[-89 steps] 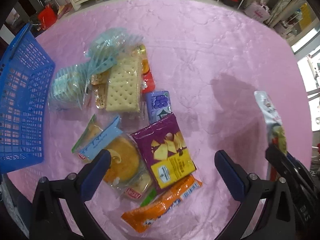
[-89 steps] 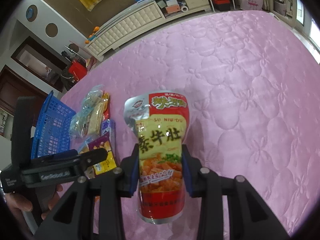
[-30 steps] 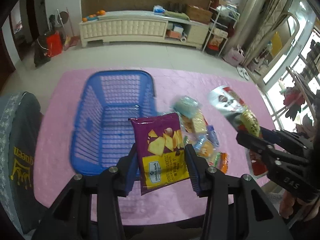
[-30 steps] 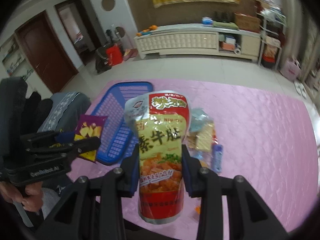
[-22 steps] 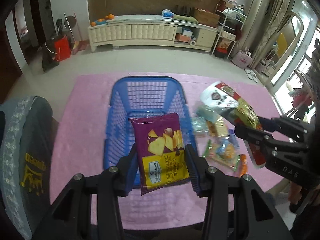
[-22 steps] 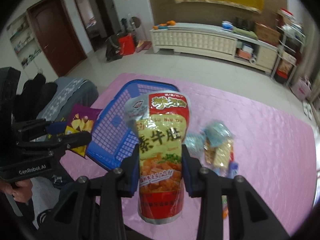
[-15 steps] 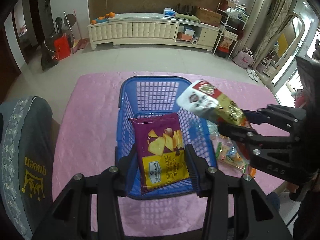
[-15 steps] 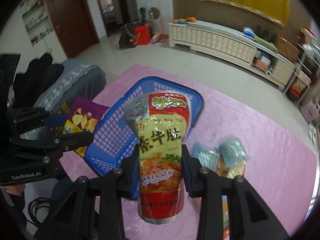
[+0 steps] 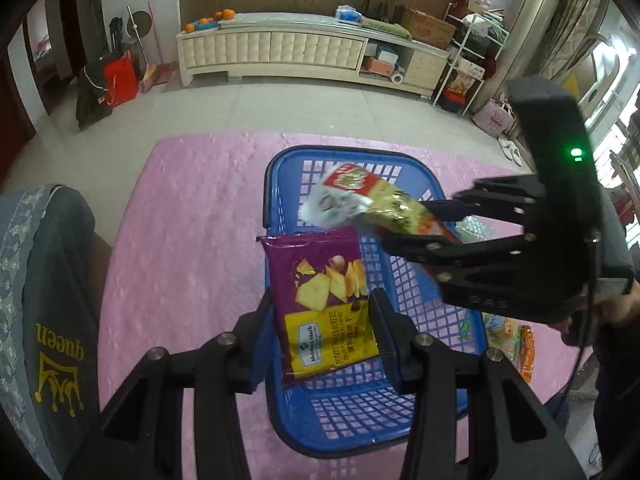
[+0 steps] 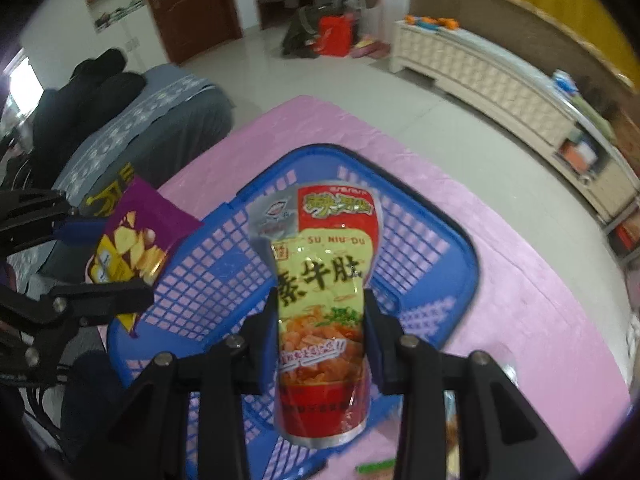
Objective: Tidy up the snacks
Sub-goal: 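Carry both snacks over the blue basket while the right tool releases the pouch inside, then lower the purple chip bag into the basket and open the left tool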
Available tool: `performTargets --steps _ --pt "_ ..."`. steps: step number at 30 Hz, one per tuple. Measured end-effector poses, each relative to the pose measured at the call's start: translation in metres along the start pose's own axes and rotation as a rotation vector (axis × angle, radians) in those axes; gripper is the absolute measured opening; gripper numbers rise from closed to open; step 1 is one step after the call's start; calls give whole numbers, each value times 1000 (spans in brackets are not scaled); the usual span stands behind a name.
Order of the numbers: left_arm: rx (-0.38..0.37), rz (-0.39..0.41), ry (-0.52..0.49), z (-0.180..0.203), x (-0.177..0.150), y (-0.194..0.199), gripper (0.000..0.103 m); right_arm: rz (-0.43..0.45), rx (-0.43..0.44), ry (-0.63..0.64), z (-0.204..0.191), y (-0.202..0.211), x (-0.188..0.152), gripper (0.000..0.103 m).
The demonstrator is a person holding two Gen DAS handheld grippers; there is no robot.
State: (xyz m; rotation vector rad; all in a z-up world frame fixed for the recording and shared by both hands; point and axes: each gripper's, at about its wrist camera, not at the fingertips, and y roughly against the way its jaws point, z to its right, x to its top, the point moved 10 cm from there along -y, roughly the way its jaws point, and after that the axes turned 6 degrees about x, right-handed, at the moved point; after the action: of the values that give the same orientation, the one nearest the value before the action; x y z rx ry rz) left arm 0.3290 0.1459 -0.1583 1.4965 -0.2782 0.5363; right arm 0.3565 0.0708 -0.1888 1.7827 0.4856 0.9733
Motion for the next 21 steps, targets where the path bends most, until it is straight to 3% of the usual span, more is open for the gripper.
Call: performTargets --steps 4,6,7,8,12,21 --pt "-3 -9 -9 -2 3 -8 42 -23 -32 78 0 -16 4 46" --pt "4 -14 -10 -2 2 -13 42 -28 -59 86 4 -22 6 64" --pt "9 -16 -11 -1 2 -15 42 -37 -53 80 5 -25 5 78" --pt "13 -18 -11 0 1 -16 42 -29 -70 79 7 -24 4 83" --pt "9 -30 -10 6 -1 -19 42 48 -163 59 18 -5 3 86" --pt "3 -22 -5 16 -5 -5 42 77 -137 -166 32 38 -24 86"
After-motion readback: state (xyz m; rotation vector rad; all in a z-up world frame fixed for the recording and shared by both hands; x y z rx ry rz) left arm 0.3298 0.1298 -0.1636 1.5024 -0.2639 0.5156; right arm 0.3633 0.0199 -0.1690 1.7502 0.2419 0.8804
